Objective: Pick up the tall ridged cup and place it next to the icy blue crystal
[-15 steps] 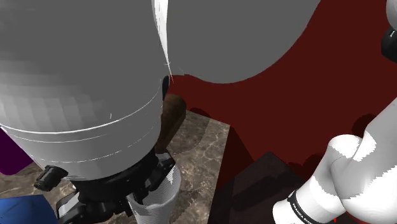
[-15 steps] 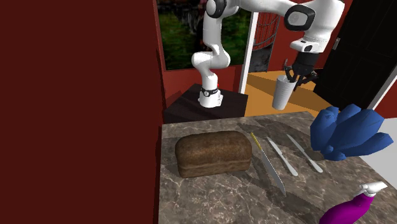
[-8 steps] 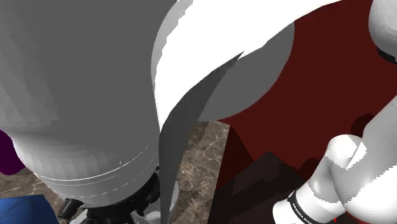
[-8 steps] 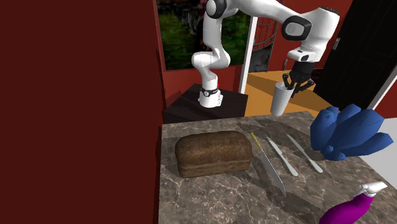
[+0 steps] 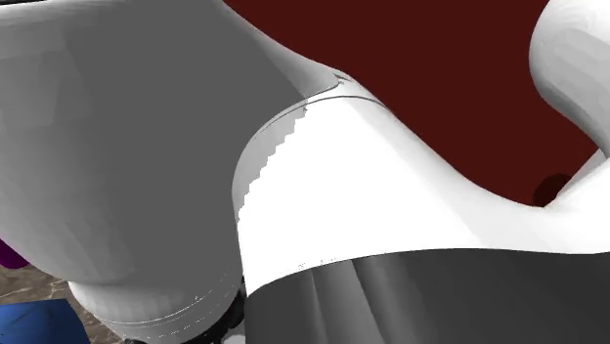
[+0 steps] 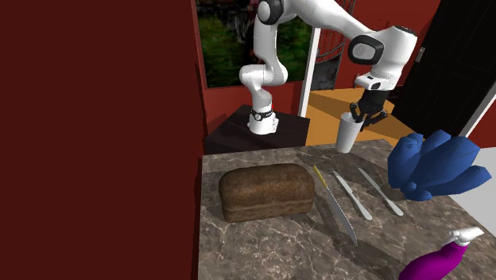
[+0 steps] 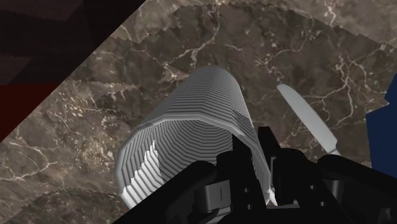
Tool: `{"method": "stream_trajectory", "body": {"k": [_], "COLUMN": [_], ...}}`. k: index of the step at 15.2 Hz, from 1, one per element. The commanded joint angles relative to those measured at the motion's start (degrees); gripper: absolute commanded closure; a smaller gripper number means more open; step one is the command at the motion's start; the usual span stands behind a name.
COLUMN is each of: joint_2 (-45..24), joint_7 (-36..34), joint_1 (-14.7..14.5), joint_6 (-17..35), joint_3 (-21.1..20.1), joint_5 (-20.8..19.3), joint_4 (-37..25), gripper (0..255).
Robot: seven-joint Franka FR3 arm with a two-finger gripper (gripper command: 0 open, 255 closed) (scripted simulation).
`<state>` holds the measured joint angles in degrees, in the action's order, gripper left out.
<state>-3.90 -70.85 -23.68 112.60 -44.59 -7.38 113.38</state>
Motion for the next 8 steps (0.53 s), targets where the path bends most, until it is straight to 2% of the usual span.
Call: {"method": "stream_trajectory", "body": {"k": [1,8], "joint_2": [-0.62,-3.39], "joint_7": [-0.55,-2.57], "joint_1": [-0.14,-0.64], "joint_6": [1.40,6.19], "joint_3": [-0.02,0.26], "joint_5": [-0.56,-3.08], "joint_4": [0.97,3.98], "gripper": [255,255]}}
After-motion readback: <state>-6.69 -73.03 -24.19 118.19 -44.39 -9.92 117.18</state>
